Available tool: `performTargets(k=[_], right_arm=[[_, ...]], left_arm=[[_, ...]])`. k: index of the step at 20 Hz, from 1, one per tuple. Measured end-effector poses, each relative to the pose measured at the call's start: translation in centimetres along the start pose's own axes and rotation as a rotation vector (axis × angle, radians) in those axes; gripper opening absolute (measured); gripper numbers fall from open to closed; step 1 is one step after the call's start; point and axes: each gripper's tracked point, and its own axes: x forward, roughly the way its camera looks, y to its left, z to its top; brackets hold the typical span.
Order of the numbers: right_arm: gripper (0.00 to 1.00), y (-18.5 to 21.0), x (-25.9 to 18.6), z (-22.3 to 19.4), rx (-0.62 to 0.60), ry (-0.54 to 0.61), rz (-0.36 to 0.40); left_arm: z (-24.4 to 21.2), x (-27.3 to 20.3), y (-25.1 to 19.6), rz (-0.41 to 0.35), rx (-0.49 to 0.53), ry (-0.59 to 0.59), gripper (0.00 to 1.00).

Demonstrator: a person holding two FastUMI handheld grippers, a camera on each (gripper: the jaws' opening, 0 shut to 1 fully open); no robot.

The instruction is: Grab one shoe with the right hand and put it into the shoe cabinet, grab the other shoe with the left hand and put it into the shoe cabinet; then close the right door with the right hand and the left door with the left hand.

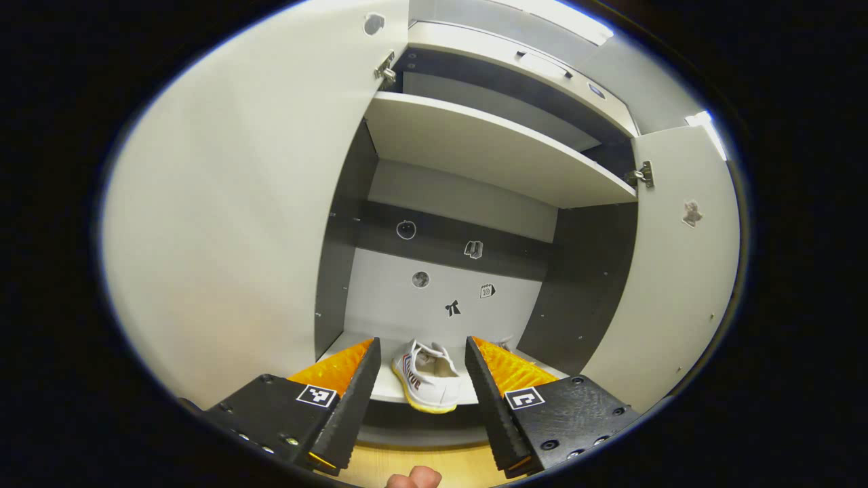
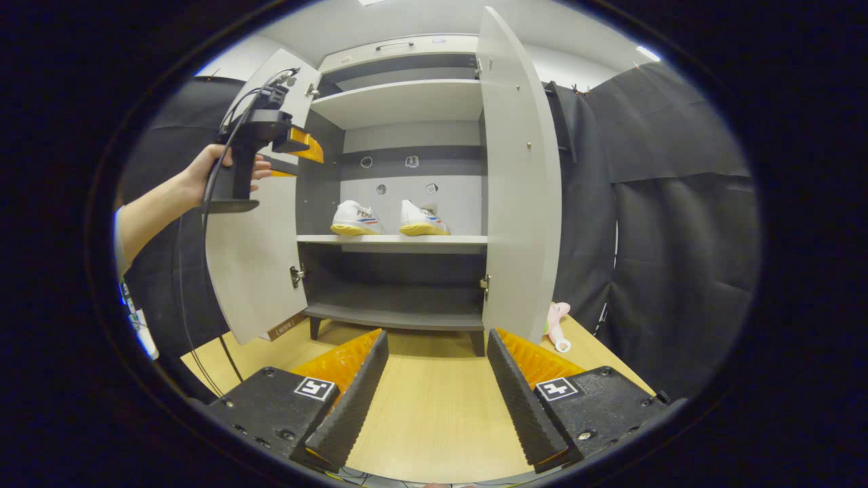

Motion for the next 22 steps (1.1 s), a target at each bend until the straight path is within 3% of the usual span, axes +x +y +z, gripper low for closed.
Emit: performTargets(k=[1, 5, 11, 15, 22], right_arm=[[0.93, 0.2, -0.1, 0.1, -0.004, -0.001, 0.006], [0.93, 0.6, -0.8, 0.6, -0.013, -0.012, 0.024], [0.92, 0.7, -2.3, 1.0, -0.019, -0.028, 0.028], [0.92, 0.7, -3.3, 0.9, -0.016, -0.038, 0.021], [0.93, 1.9, -4.2, -0.1, -0.013, -0.025, 0.046]], left_arm=[[-0.5, -1.6, 0.2, 0.006, 0.005, -0.016, 0.75], [-2.6, -7.9, 0.6, 0.040, 0.086, -0.071, 0.75], [-7.6, -14.2, -0.4, 0.069, 0.110, -0.081, 0.76], [-10.4, -17.6, -1.8, 0.110, 0.221, -0.121, 0.76], [-18.1, -21.9, -6.6, 0.050, 0.213, -0.054, 0.81]])
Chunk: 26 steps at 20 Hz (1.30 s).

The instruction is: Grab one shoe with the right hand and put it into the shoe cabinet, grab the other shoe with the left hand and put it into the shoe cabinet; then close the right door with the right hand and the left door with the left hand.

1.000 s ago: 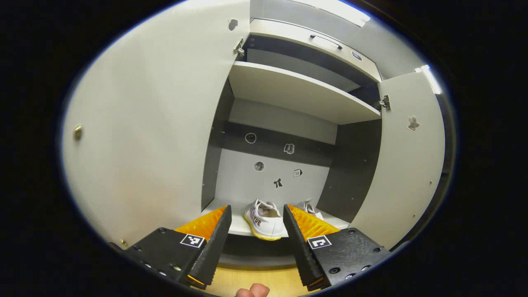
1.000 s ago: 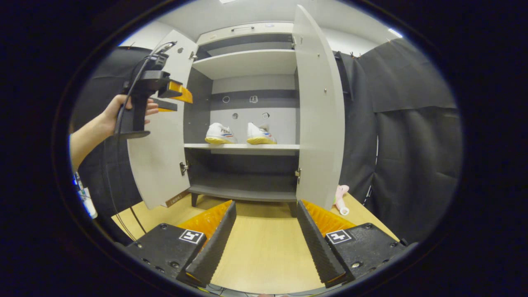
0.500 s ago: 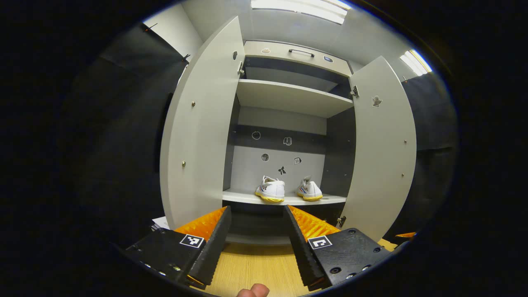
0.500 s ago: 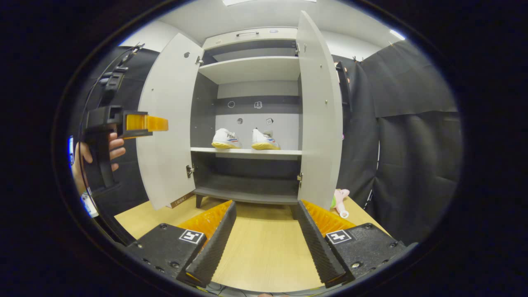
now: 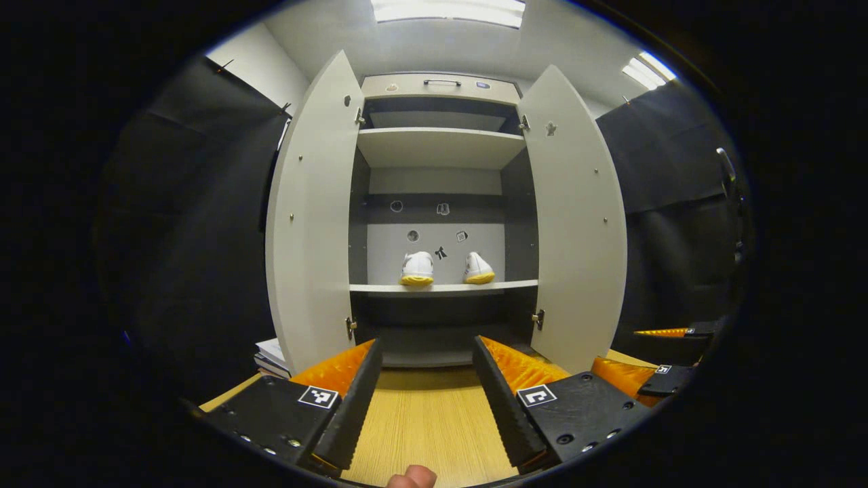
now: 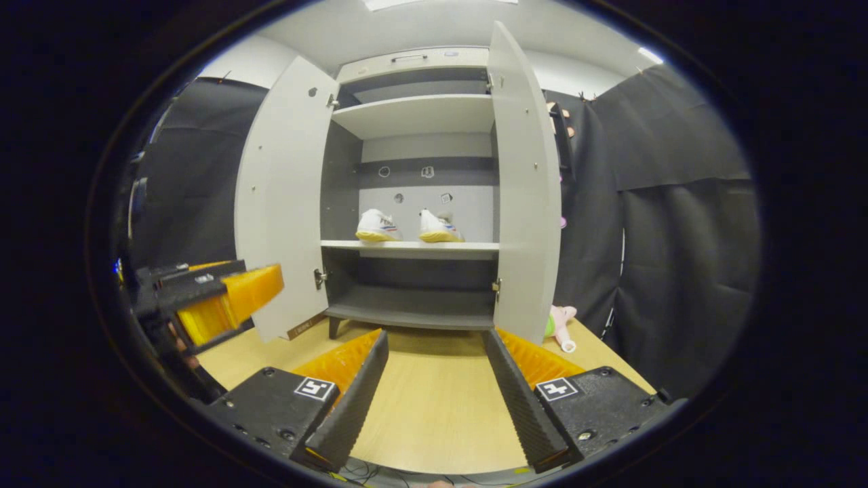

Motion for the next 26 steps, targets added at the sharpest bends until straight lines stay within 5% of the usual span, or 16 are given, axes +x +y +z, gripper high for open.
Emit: performTargets(k=[2, 6, 15, 26], right_arm=[[0.93, 0.0, -0.4, 0.4, 0.000, -0.017, 0.001], [0.96, -3.1, -1.8, 4.0, 0.008, -0.082, -0.062], [1.00, -20.3, -1.5, 15.1, 0.043, -0.190, -0.348], [0.99, -26.5, 8.6, 23.5, 0.108, -0.221, -0.331]], left_arm=[[-1.0, -0.8, -0.3, 0.002, -0.006, 0.010, 0.89], [-2.6, -1.6, 0.3, 0.019, -0.037, 0.048, 0.84], [-2.3, -1.9, 0.9, 0.020, -0.044, 0.047, 0.84], [-3.0, -1.9, 1.0, 0.038, -0.028, 0.074, 0.84]])
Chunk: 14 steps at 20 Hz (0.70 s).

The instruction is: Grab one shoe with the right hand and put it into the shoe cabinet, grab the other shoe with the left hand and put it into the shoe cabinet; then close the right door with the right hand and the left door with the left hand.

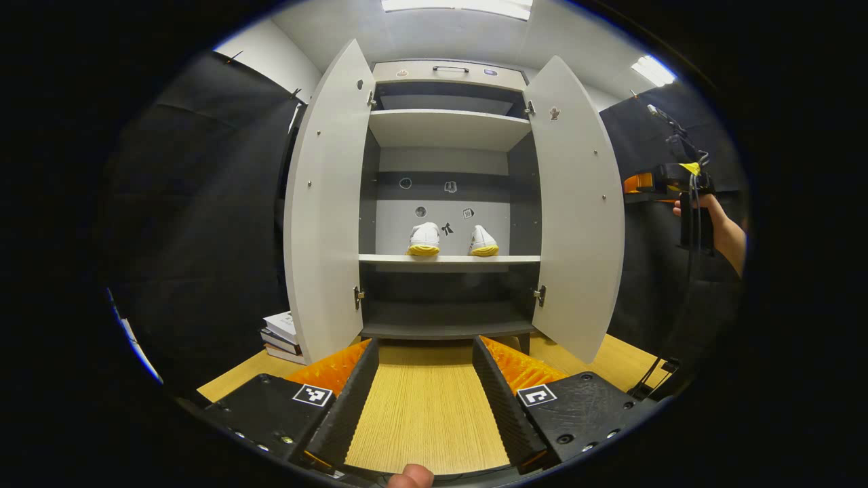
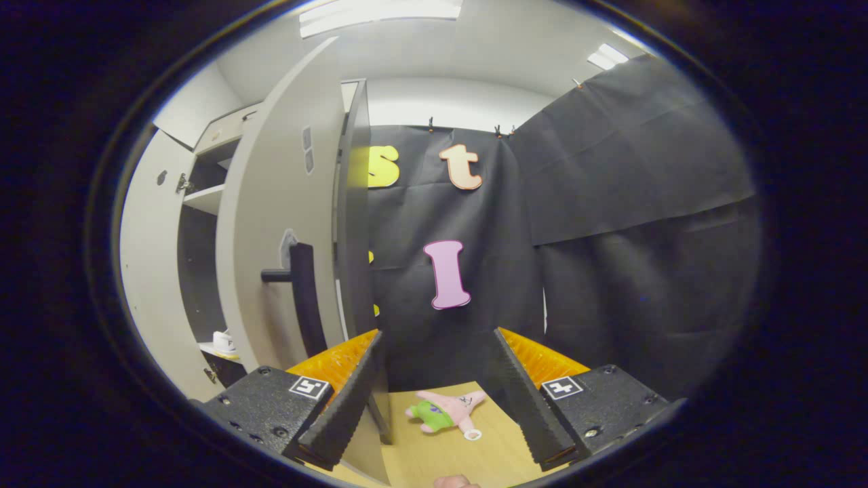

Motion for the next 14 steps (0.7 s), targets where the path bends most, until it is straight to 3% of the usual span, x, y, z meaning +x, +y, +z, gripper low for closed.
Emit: performTargets(k=[8, 9, 10, 11, 12, 14], right_arm=[[0.97, 2.1, 1.7, 0.1, -0.032, 0.013, 0.032], [0.89, 2.4, 1.4, 0.4, -0.032, 0.011, 0.039], [0.88, 2.6, 1.3, 0.4, -0.046, 0.012, 0.035], [0.88, 2.8, 1.1, 0.6, -0.056, 0.003, 0.030], [0.95, 3.2, 0.9, 0.6, -0.069, 0.000, 0.030], [0.95, 4.7, 0.5, 0.5, -0.076, -0.004, 0.046]], left_arm=[[-0.9, 0.6, -0.2, -0.013, -0.004, 0.037, 0.83], [-0.9, 0.7, -0.3, -0.018, -0.007, 0.036, 0.83], [-0.7, 0.8, -0.3, -0.022, -0.006, 0.033, 0.83], [-0.6, 0.8, -0.3, -0.023, -0.004, 0.028, 0.83], [-0.5, 0.8, -0.3, -0.026, -0.005, 0.024, 0.83], [-0.5, 0.8, -0.3, -0.029, -0.010, 0.022, 0.83]])
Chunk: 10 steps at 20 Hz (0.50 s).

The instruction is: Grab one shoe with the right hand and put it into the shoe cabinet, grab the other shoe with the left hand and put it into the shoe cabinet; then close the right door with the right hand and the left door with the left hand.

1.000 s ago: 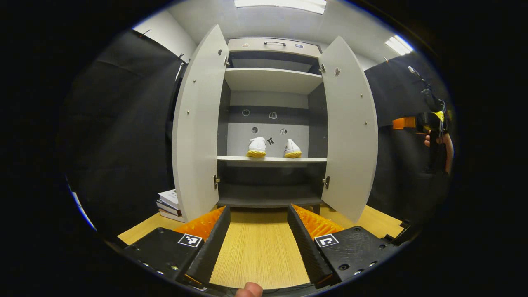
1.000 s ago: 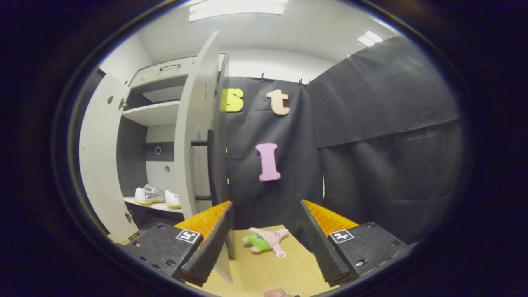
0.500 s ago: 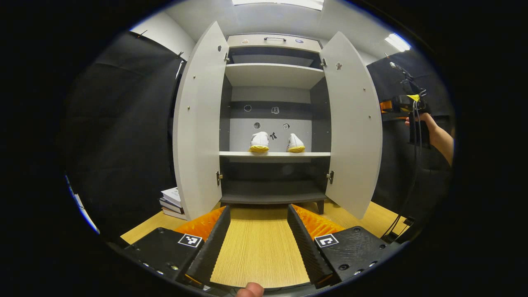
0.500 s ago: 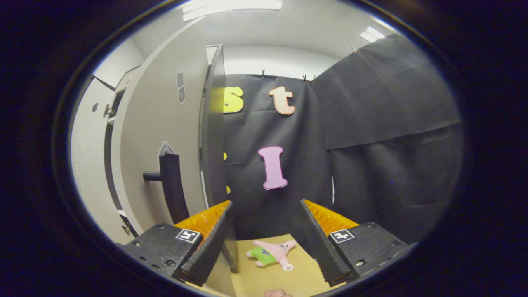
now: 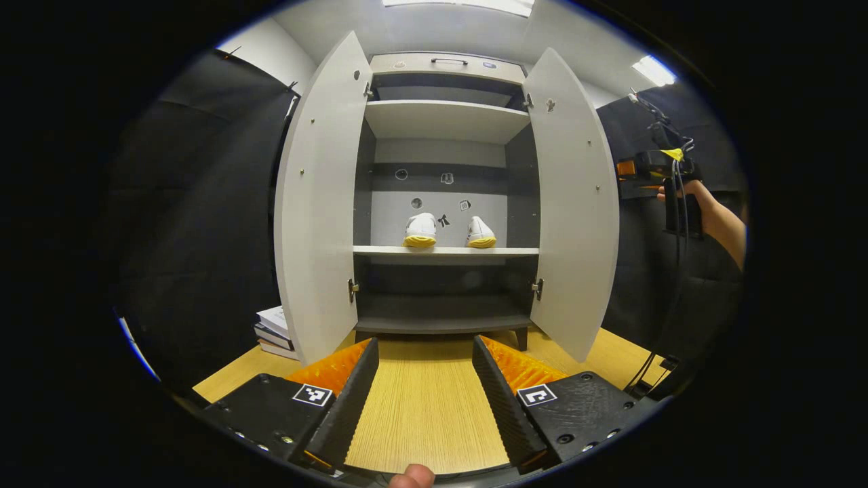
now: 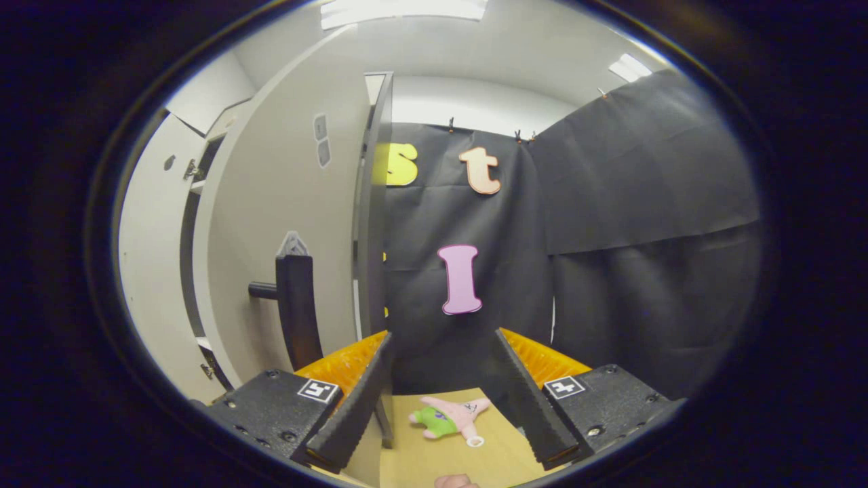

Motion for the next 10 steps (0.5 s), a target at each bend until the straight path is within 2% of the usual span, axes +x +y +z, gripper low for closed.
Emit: performTargets(k=[10], right_arm=[[0.95, 12.5, 0.7, -0.7, -0.022, -0.002, 0.172]], left_arm=[[0.0, 0.3, 1.6, 0.015, -0.023, 0.000, 0.84]])
